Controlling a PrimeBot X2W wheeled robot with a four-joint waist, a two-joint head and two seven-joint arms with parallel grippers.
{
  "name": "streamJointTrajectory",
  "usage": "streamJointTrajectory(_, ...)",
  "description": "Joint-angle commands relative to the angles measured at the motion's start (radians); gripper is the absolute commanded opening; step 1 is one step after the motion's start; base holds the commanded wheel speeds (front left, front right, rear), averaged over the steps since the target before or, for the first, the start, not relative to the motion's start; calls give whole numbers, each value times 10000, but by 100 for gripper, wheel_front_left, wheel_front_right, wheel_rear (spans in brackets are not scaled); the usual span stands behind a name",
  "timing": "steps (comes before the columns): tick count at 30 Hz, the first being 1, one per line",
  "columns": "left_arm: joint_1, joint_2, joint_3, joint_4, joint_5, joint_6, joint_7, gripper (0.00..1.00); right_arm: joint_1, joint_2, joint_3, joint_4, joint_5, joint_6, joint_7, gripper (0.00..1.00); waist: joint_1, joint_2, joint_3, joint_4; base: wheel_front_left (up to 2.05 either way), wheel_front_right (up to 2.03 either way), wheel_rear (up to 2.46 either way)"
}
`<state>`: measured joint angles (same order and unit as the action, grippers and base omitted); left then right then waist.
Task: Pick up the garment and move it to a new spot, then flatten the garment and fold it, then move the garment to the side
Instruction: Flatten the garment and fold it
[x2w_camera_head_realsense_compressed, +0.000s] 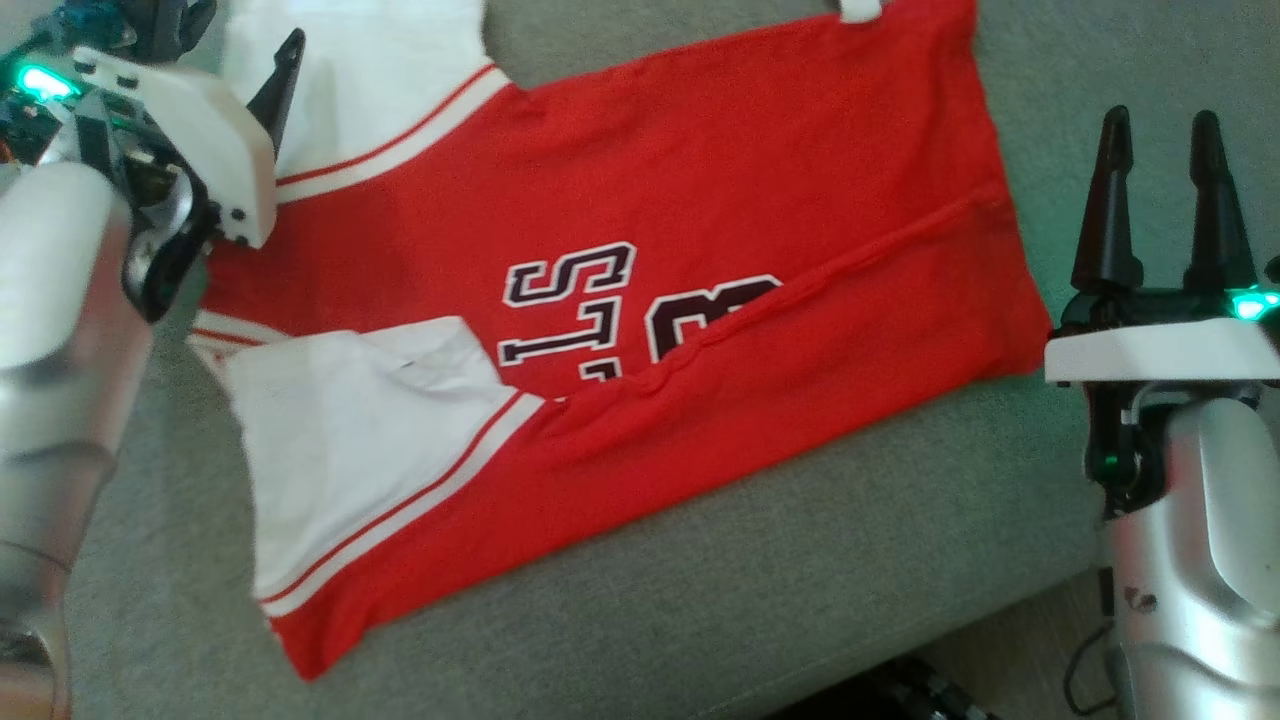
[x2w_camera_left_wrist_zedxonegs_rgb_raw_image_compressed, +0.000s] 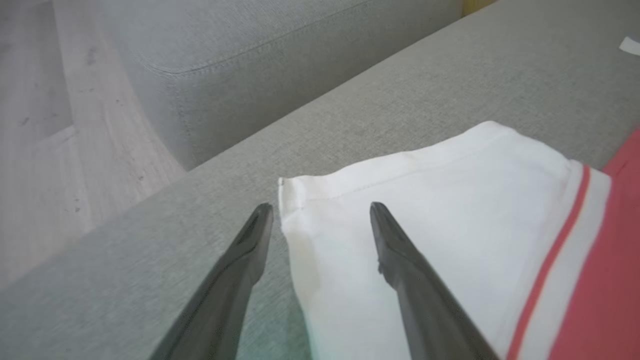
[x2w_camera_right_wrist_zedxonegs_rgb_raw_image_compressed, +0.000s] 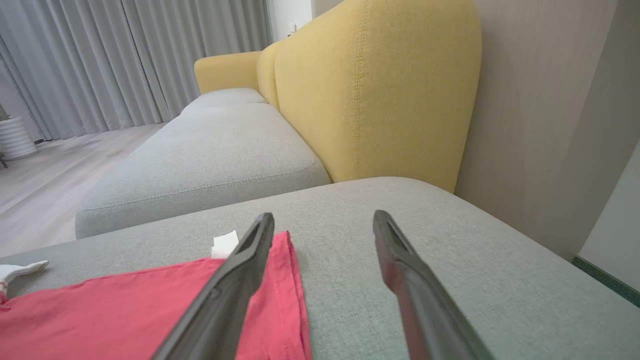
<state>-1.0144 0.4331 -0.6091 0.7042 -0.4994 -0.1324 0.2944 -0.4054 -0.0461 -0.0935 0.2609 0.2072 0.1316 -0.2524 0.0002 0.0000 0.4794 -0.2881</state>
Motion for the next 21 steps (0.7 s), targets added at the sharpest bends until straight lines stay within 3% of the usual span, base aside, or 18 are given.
streamJointTrajectory(1, -596, 557, 245, -100, -307, 20, 165, 100, -210, -42, 242, -323, 103, -9, -88, 100, -2, 0, 267, -345, 0, 0, 0)
streamJointTrajectory(11, -1200, 996, -272, 625, -731, 19, 519, 100, -243, -42, 11, -619, 263, -9, -91, 100, -2, 0, 454, -640, 0, 0, 0)
streamJointTrajectory(18, -1251, 867, -787, 1078, -1002, 18, 1155, 100, -211, -42, 7, -670, 328, -9, -92, 100, -2, 0, 461, -708, 0, 0, 0)
streamJointTrajectory(19, -1216, 831, -900, 1018, -1182, 18, 1324, 63, -208, -42, 1, -665, 316, -9, -92, 100, -2, 0, 450, -697, 0, 0, 0)
streamJointTrajectory(20, -1184, 810, -1008, 934, -1375, 18, 1473, 15, -213, -42, -14, -655, 295, -9, -92, 100, -2, 0, 434, -676, 0, 0, 0)
streamJointTrajectory(21, -1158, 808, -1128, 824, -1545, 18, 1582, 0, -225, -42, -42, -645, 261, -9, -92, 100, -2, 0, 408, -642, 0, 0, 0)
